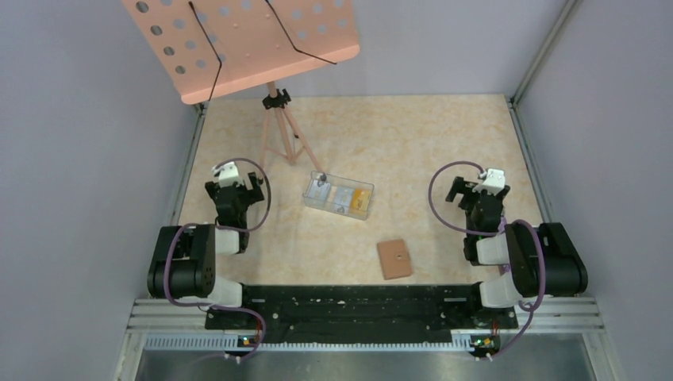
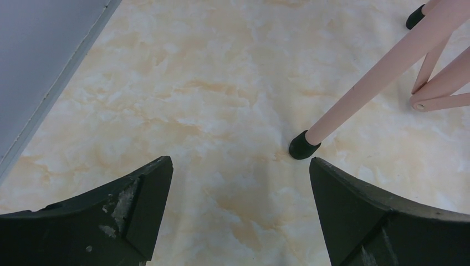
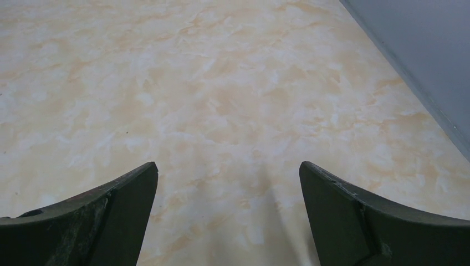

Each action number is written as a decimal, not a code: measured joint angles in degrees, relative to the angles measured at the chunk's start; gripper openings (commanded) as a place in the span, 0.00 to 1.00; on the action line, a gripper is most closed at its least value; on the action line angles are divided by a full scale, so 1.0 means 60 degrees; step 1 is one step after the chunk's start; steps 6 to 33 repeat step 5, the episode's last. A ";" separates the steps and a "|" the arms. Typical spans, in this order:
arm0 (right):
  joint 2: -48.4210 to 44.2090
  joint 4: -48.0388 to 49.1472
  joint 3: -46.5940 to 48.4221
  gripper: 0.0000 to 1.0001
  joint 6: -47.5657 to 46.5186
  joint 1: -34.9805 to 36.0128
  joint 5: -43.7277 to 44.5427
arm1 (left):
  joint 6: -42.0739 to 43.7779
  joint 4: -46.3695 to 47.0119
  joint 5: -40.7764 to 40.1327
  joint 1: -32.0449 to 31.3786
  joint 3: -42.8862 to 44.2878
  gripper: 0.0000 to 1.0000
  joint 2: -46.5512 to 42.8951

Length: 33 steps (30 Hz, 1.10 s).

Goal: Put the credit cards into the card holder
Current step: Reset both arms

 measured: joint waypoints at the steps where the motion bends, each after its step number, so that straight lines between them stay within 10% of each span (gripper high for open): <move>1: 0.0000 0.0015 0.0000 0.99 -0.0007 0.0000 -0.0015 | 0.0000 0.0000 0.0011 0.0000 0.0000 0.99 0.0000; 33: 0.0000 0.0040 0.0000 0.99 -0.0044 0.0000 -0.0022 | 0.0004 0.0000 0.0062 0.0000 0.0000 0.99 0.0000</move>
